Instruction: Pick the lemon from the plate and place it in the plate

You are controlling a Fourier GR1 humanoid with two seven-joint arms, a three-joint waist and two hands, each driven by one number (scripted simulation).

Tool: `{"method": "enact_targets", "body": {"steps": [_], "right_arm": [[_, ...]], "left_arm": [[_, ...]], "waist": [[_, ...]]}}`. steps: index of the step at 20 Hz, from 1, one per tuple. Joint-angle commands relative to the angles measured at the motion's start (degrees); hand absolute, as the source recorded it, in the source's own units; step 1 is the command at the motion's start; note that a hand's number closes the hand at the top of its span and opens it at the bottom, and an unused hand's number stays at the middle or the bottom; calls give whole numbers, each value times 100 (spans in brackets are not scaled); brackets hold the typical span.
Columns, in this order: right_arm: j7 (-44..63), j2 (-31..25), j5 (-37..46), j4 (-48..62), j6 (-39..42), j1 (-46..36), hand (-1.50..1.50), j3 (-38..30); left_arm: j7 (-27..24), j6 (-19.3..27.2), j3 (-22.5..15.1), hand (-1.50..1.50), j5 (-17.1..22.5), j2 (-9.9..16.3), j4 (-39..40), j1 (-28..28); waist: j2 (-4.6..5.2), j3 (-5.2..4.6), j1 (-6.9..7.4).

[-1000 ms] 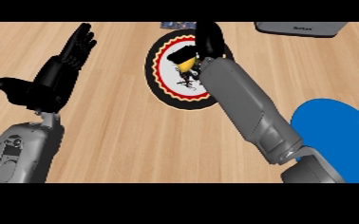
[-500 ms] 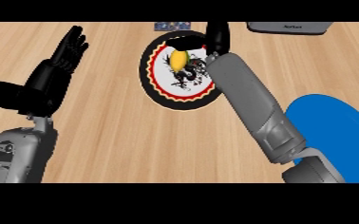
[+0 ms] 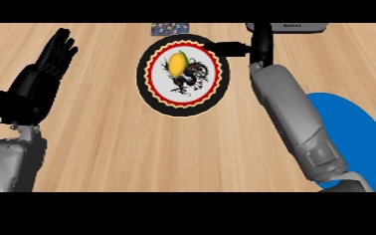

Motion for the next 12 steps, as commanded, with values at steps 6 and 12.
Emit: {"method": "enact_targets", "body": {"steps": [6, 12], "right_arm": [[6, -864, -120, -1525, 1055, 1534, -150, -30], [127, -1462, -286, -2652, 1646, 2489, -150, -243]], "left_arm": [[-165, 81, -72, 0, -239, -268, -198, 459], [50, 175, -85, 0, -376, -366, -68, 47]], "waist": [[-16, -2, -42], [-10, -2, -63]]}}
